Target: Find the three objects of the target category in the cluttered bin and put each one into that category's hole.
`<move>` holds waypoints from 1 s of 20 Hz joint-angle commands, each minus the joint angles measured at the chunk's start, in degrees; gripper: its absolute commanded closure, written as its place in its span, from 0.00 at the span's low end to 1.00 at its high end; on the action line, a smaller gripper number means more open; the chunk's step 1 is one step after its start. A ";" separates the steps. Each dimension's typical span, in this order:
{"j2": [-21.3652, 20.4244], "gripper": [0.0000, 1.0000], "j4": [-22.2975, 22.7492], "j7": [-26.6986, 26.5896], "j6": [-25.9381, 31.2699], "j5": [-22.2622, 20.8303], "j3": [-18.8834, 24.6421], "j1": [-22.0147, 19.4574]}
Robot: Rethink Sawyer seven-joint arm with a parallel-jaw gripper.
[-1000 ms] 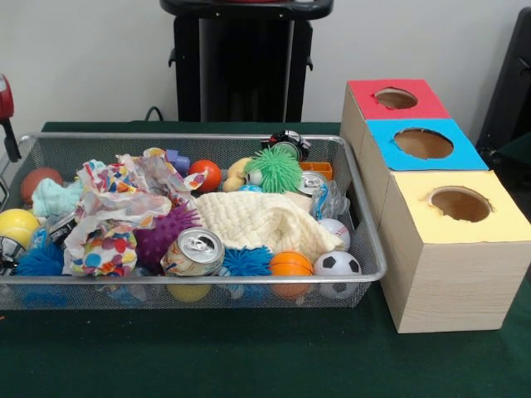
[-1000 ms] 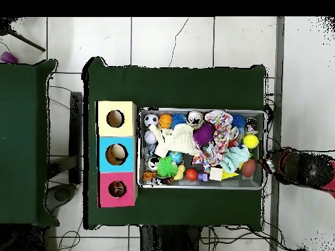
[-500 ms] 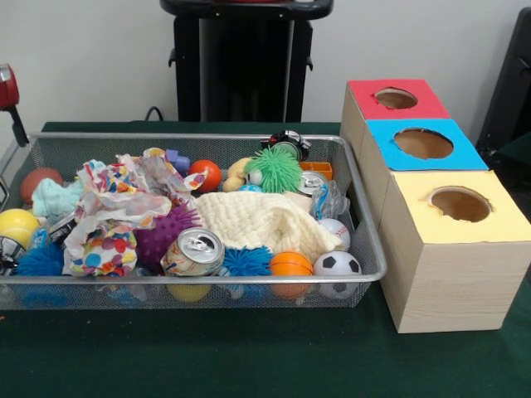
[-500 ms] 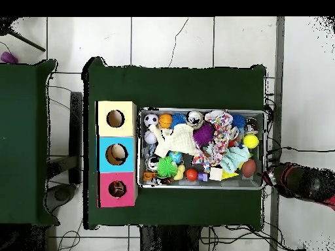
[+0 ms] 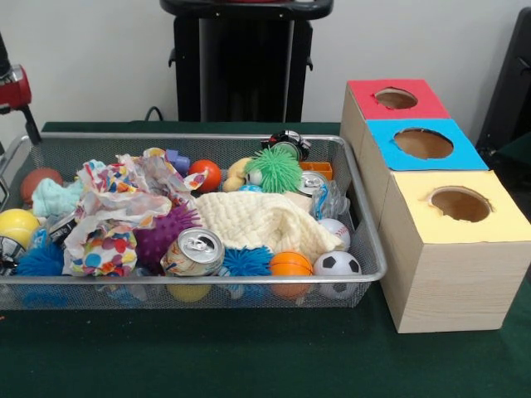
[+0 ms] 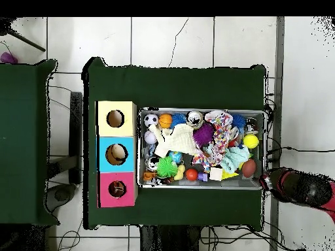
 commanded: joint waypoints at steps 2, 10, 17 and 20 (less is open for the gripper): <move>4.96 0.00 2.94 -4.38 -5.70 -3.93 -1.69 0.22; 7.22 0.00 2.89 -3.95 -8.05 -4.85 -2.39 -0.40; 8.50 0.00 2.47 -4.04 -8.72 -5.34 -2.20 0.41; 7.76 0.00 3.94 -2.16 -9.57 -5.39 -2.69 0.70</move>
